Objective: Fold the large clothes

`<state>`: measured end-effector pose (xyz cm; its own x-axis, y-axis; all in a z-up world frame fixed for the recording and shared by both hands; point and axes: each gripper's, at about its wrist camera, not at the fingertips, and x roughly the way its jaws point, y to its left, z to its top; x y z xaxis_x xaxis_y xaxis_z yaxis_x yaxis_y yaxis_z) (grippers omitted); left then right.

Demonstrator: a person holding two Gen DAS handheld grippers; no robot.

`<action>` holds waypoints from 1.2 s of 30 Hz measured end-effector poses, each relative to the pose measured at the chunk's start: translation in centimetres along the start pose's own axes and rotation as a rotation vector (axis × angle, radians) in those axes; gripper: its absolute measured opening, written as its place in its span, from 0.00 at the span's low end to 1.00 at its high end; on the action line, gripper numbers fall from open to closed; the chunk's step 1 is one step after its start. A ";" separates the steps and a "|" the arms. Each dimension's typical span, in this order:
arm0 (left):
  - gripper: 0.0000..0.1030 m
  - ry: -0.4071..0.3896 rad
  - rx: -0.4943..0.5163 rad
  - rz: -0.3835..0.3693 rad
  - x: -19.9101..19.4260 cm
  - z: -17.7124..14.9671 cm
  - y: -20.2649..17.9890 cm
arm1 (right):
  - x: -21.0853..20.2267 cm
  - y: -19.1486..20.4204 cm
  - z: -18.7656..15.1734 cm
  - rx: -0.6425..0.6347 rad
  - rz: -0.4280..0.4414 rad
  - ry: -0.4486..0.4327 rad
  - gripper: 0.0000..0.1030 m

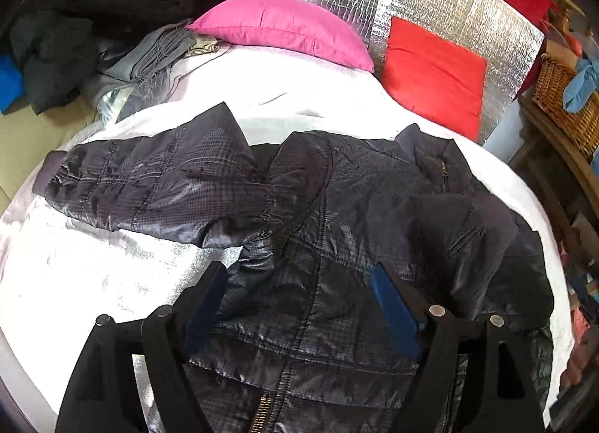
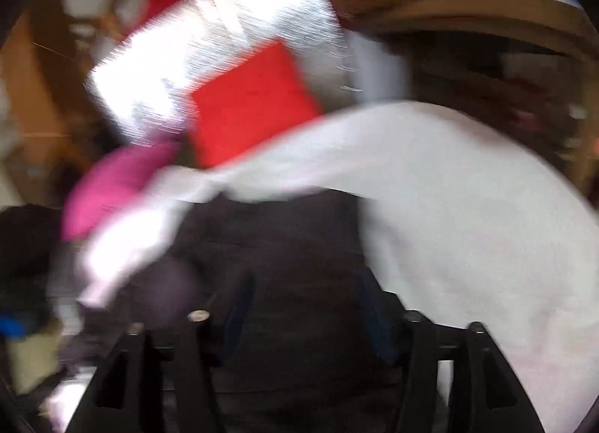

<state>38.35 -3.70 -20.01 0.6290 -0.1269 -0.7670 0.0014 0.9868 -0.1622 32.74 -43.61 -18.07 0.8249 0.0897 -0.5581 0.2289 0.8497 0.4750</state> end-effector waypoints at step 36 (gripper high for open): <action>0.77 -0.033 -0.924 0.044 0.7 -1.3 37.1 | 2.1 14.2 -11.8 -0.368 0.206 0.278 0.59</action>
<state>37.86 32.69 -27.35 0.6357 -0.0746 -0.7683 -0.6347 0.5160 -0.5753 31.66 -25.26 -20.55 0.6538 0.3672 -0.6616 -0.1625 0.9221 0.3512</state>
